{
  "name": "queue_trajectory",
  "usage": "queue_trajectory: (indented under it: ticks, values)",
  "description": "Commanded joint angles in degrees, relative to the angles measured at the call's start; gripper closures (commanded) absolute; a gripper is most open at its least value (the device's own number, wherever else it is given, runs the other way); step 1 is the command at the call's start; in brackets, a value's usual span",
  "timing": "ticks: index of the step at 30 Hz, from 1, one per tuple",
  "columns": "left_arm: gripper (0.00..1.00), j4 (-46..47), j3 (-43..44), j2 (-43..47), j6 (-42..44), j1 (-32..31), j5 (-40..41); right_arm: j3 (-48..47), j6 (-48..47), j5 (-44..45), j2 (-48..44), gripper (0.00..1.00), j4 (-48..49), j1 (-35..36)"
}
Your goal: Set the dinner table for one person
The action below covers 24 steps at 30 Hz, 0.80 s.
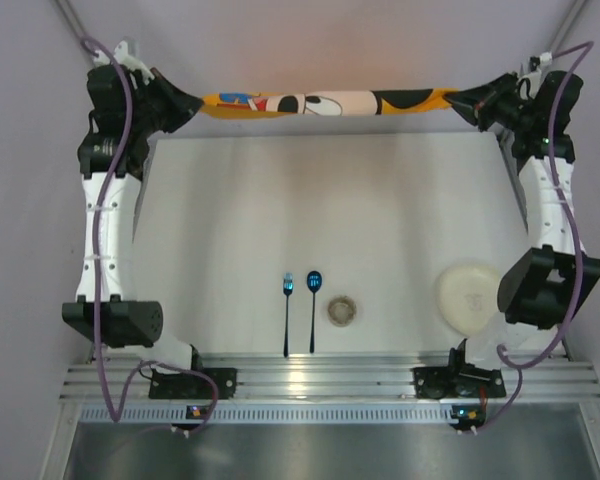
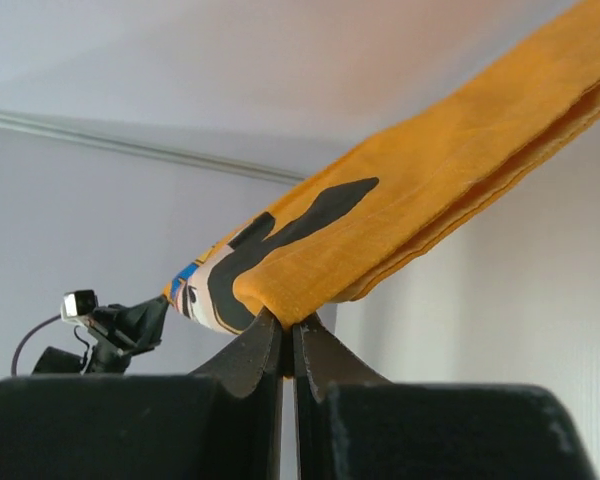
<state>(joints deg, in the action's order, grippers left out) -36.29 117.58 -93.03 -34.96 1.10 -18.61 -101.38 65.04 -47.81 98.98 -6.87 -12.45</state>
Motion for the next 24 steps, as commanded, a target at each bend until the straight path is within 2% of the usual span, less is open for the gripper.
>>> queue_trajectory:
  ticks: [1,2,4,5,10,11,15,24]
  values:
    - [1.00,2.26,-14.79,8.29,2.01,0.57,1.12,13.43,-9.12,1.66,-6.24,1.00,-8.75,-0.47]
    - [1.00,3.93,-24.75,12.74,1.48,0.57,1.47,16.28,-11.40,1.84,-7.21,1.00,-11.03,-0.47]
    - [1.00,6.83,-33.60,16.55,0.77,0.65,2.61,23.64,-13.69,2.81,-7.66,1.00,-12.46,-0.47]
    - [1.00,7.02,-40.69,18.57,0.68,0.65,3.22,26.04,-14.32,3.16,-7.49,1.00,-12.64,-0.39]
    - [1.00,7.90,-56.98,18.24,2.52,0.65,3.85,36.15,-20.63,4.92,-4.07,1.00,-12.29,-0.47]
    - [1.00,10.60,-59.11,17.11,1.92,0.74,3.58,36.86,-21.69,4.92,-2.23,1.00,-12.46,-0.47]
    - [1.00,10.20,-62.21,11.66,2.00,1.09,-1.33,40.03,-24.78,4.04,0.42,1.00,-14.30,-0.30]
    - [1.00,8.61,-65.81,9.19,3.41,1.01,2.79,41.62,-30.14,4.48,1.57,1.00,-19.31,-0.21]
